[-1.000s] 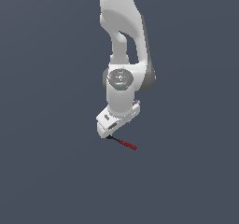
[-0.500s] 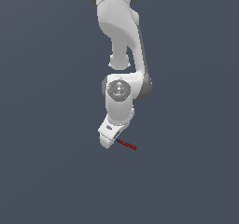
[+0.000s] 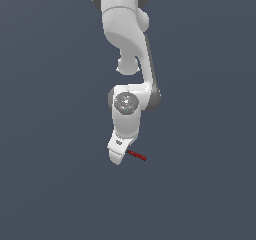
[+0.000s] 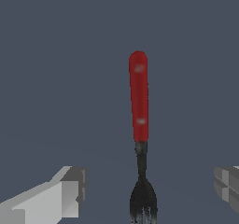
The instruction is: Pick up the object and move it to a goal position.
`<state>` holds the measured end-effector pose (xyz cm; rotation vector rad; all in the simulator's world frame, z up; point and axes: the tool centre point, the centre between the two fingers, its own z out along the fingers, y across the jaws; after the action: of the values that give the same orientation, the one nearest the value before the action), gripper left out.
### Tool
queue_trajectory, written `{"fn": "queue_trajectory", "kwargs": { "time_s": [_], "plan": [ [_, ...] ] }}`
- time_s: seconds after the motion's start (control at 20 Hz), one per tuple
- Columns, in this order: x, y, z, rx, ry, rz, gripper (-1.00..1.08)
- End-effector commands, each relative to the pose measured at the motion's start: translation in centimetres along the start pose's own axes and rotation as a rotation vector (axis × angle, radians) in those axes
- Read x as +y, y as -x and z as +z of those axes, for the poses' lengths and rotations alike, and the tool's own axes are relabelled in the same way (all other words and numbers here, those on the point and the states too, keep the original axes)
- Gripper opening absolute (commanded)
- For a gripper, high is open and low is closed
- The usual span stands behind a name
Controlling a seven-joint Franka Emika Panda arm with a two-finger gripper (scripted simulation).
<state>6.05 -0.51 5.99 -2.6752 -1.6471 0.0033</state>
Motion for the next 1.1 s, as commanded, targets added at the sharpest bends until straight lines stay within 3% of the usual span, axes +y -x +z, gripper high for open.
{"fn": "queue_trajectory", "kwargs": {
  "time_s": [0.0,0.4,1.05],
  "plan": [
    [0.1,0.0,0.2,0.001,0.001,-0.022,1.00],
    [0.1,0.0,0.7,0.001,0.001,-0.030,1.00],
    [0.1,0.0,5.4,0.002,0.001,-0.034,1.00]
  ]
}}
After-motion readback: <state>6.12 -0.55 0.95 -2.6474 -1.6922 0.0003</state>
